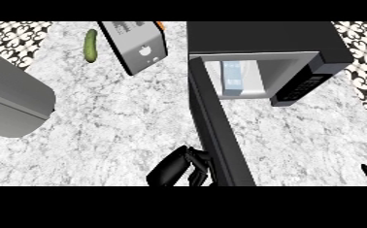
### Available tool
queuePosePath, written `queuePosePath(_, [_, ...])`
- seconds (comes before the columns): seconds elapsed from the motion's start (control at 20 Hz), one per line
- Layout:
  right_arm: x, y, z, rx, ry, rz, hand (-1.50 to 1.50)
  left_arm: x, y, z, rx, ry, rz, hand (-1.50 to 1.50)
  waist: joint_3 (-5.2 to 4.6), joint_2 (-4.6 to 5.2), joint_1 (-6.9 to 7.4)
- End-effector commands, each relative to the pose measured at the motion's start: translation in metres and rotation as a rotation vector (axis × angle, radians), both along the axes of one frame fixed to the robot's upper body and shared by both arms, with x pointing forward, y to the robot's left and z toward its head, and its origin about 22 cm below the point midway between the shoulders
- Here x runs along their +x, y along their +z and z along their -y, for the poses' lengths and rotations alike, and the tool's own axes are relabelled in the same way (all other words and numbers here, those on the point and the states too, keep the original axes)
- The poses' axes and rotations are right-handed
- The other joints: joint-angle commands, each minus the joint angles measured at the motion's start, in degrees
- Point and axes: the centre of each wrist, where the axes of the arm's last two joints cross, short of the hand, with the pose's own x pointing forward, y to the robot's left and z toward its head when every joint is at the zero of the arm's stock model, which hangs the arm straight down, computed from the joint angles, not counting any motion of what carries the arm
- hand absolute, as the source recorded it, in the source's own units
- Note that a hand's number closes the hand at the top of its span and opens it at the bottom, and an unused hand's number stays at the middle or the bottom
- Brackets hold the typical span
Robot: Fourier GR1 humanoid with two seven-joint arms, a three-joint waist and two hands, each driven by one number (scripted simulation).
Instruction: Pick up the milk, place it into the microwave and close the microwave
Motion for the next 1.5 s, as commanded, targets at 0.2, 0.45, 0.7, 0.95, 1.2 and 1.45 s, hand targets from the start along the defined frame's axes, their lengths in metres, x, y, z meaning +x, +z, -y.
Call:
queuePosePath(0.2, [0.01, 0.035, 0.003, 0.13, 0.209, 0.145, -1.5, -0.03, -0.013, 0.049, 0.035, -0.092, -0.091, 1.5, -0.03, 0.24, -1.56])
queuePosePath(0.45, [0.034, 0.066, -0.019, 0.146, 0.312, 0.183, -1.5, -0.032, -0.006, 0.067, 0.07, -0.061, -0.07, 1.5, -0.14, 0.37, -2.52])
queuePosePath(0.7, [0.041, 0.083, -0.033, 0.152, 0.397, 0.194, -1.5, -0.018, 0.014, 0.079, 0.058, 0.008, -0.024, 1.5, -0.15, 0.52, -4.78])
queuePosePath(0.95, [0.054, 0.11, -0.041, 0.131, 0.462, 0.215, -1.5, -0.008, 0.017, 0.084, 0.064, 0.078, 0.013, 1.5, -0.27, 0.92, -6.35])
queuePosePath(1.2, [0.058, 0.124, -0.044, 0.118, 0.5, 0.202, -1.5, 0.011, 0.035, 0.09, 0.021, 0.197, 0.052, 1.5, -0.24, 1.11, -7.67])
queuePosePath(1.45, [0.06, 0.135, -0.049, 0.121, 0.529, 0.196, -1.5, 0.034, 0.048, 0.093, -0.02, 0.293, 0.068, 1.5, -0.25, 1.74, -9.44])
